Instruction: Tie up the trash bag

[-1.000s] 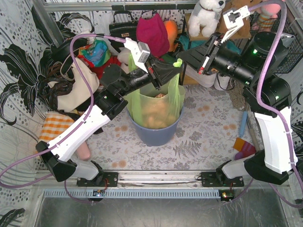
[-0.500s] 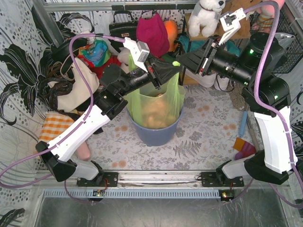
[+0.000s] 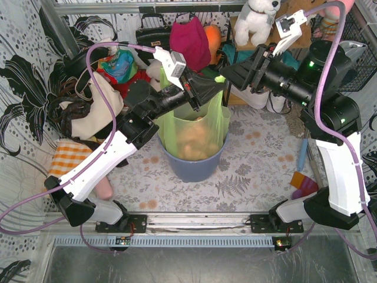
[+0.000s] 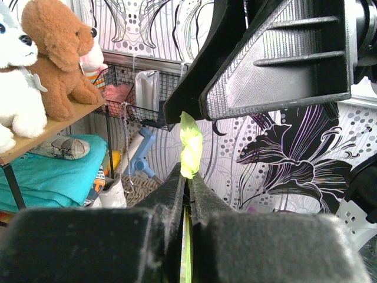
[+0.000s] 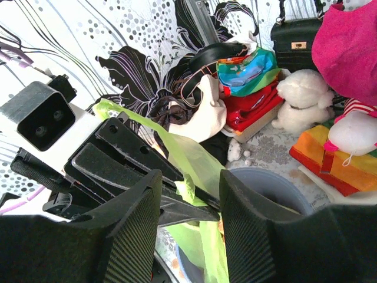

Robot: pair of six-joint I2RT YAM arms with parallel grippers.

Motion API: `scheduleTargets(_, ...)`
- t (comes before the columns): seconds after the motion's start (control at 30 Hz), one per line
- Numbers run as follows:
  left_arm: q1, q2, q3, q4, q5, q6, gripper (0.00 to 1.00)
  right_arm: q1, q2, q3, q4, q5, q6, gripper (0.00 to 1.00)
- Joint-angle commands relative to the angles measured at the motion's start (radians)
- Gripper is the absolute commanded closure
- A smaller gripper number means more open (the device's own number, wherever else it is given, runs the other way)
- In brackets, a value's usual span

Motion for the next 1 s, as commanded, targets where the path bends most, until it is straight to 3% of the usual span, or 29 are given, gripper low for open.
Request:
scheduleTargets(0.0, 0.005, -0.02, 0.034, 0.041, 0.002, -0.007, 0.89, 0.0, -0.002, 0.0, 0.002, 0.018, -0.01, 0.59)
scheduleTargets(0.33, 0.005, -0.016, 0.042, 0.035, -0.001, -0.006, 0.89, 0.0, 0.016, 0.007, 0.006, -0.044, -0.001, 0.77)
scheduleTargets(0.5, 0.005, -0.007, 0.057, 0.029, 0.004, -0.007, 0.89, 0.0, 0.017, 0.006, 0.005, -0.044, 0.001, 0.75)
scheduleTargets(0.53, 0.006, -0.007, 0.057, 0.028, 0.005, -0.008, 0.89, 0.001, 0.017, 0.007, 0.005, -0.043, 0.001, 0.78)
scheduleTargets(0.63, 0.006, -0.007, 0.061, 0.026, 0.003, -0.005, 0.88, 0.0, 0.017, 0.007, 0.008, -0.042, 0.002, 1.0)
scheduleTargets(0.8, 0.005, -0.004, 0.067, 0.026, -0.001, -0.007, 0.67, 0.0, 0.013, 0.01, 0.025, -0.042, 0.009, 1.0)
scheduleTargets(0.97, 0.006, -0.001, 0.075, 0.023, -0.001, -0.007, 0.6, 0.0, 0.018, 0.015, 0.028, -0.052, 0.011, 1.0)
